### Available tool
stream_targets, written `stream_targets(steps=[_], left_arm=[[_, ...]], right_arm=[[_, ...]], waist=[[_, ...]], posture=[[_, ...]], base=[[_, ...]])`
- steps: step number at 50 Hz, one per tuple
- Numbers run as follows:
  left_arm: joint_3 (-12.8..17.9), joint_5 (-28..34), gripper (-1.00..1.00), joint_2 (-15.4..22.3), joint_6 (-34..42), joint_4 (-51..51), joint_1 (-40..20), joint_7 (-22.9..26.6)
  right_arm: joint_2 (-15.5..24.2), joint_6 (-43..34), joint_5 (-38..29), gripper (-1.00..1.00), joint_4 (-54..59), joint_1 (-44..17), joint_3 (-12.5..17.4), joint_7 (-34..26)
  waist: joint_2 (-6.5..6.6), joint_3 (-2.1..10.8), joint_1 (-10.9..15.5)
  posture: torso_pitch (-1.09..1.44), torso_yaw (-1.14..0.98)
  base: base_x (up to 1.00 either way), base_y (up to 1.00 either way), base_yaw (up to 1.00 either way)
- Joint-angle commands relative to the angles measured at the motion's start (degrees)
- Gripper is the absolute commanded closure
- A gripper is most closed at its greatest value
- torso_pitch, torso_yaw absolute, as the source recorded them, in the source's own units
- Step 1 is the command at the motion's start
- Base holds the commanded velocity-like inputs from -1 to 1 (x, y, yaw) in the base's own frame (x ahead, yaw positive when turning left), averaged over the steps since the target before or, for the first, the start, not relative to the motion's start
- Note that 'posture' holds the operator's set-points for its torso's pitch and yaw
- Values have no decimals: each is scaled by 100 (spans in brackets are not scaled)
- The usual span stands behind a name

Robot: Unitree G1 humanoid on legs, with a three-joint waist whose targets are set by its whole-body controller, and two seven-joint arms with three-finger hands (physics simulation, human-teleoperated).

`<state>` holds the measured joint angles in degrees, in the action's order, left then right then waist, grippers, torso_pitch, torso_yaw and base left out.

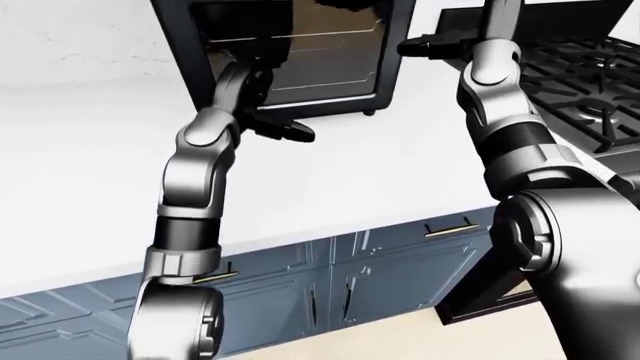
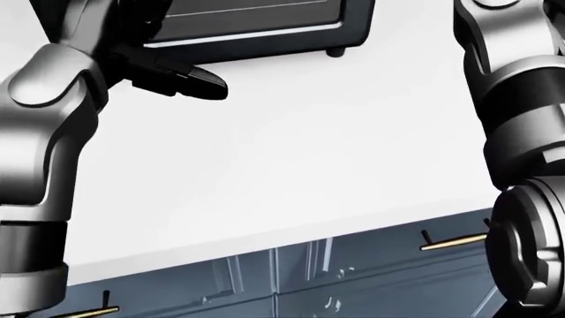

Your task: Close the toaster oven door.

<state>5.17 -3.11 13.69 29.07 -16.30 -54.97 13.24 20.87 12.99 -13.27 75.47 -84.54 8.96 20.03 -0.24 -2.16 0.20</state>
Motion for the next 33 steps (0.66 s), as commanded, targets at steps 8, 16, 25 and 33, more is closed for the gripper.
stream_targets(steps=[8, 16, 25, 33], left_arm=[[153, 130, -100, 214, -658, -812, -692, -75], [165, 123, -100, 289, -961, -1418, -947, -27], [177, 149, -100, 398, -1338, -2253, -1342, 18], [181, 199, -100, 486, -1637, -2867, -1610, 73]], right_arm=[[67, 153, -13, -100, -234, -200, 0, 31], [63, 157, -7, -100, -235, -202, 0, 33], [63, 162, -12, -100, -234, -192, -2, 34], [68, 145, -22, -100, -235, -218, -9, 18]], waist=[[-15, 170, 10], [-20, 159, 10], [-8, 153, -13], [15, 150, -35]], posture=[[0, 0], [0, 0], [0, 0], [0, 0]], base=[[0, 0, 0], [0, 0, 0], [0, 0, 0], [0, 0, 0]])
